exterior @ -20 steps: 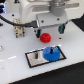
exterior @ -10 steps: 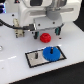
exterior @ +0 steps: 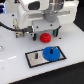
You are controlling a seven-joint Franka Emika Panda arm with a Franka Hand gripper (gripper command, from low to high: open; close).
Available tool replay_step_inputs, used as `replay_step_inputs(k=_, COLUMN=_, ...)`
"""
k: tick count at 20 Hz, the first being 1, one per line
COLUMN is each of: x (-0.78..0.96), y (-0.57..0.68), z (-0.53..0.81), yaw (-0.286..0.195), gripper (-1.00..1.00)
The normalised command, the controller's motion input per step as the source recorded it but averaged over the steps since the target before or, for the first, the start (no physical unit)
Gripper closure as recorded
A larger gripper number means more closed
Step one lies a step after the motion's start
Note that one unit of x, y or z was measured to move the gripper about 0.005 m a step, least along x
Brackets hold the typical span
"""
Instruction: Insert the blue gear onto the right peg, followed by the red gear
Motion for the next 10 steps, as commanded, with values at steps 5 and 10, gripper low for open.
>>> replay_step_inputs(k=5, x=0.04, y=0.0, z=0.06, yaw=0.0, gripper=1.0)
replay_step_inputs(k=10, x=0.31, y=-0.07, z=0.36, yaw=0.0, gripper=1.0)
